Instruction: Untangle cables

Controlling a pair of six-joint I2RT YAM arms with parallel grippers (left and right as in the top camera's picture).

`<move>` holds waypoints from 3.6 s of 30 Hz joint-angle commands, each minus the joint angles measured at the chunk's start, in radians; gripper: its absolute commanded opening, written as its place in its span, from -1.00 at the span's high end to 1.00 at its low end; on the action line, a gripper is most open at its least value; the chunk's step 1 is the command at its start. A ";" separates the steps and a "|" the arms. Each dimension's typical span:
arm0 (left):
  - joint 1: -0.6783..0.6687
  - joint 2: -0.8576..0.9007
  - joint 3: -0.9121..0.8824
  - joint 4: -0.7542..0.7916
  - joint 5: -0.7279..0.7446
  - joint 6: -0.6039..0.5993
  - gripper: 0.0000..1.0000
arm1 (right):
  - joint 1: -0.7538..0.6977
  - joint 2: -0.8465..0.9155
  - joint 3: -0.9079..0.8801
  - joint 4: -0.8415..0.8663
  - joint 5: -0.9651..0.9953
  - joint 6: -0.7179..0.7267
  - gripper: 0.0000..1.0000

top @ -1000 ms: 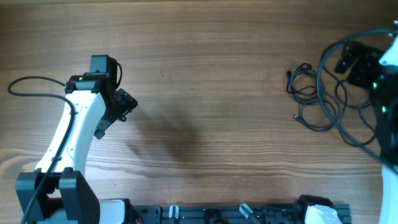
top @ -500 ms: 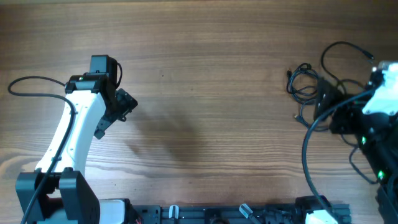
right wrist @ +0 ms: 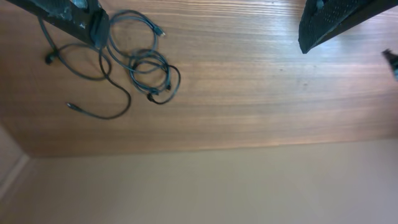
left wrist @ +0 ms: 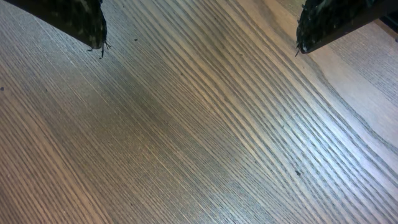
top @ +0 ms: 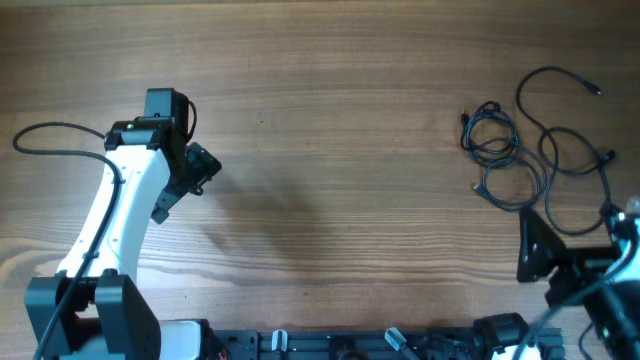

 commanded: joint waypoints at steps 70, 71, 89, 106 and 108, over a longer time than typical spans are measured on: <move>0.004 0.003 -0.006 0.000 -0.019 0.002 -1.00 | -0.130 -0.611 -1.456 1.244 -0.123 -0.087 -0.99; 0.004 0.003 -0.006 0.000 -0.019 0.002 -1.00 | -0.130 -0.611 -1.456 1.244 -0.123 -0.087 -0.99; 0.003 -0.062 -0.006 0.000 -0.019 0.002 -1.00 | -0.130 -0.611 -1.456 1.244 -0.123 -0.087 -0.99; 0.003 -0.868 -0.006 -0.001 -0.019 0.002 -1.00 | -0.130 -0.611 -1.456 1.244 -0.123 -0.087 -0.99; 0.003 -0.926 -0.007 -0.005 -0.019 0.002 -1.00 | -0.130 -0.611 -1.456 1.244 -0.123 -0.087 -0.99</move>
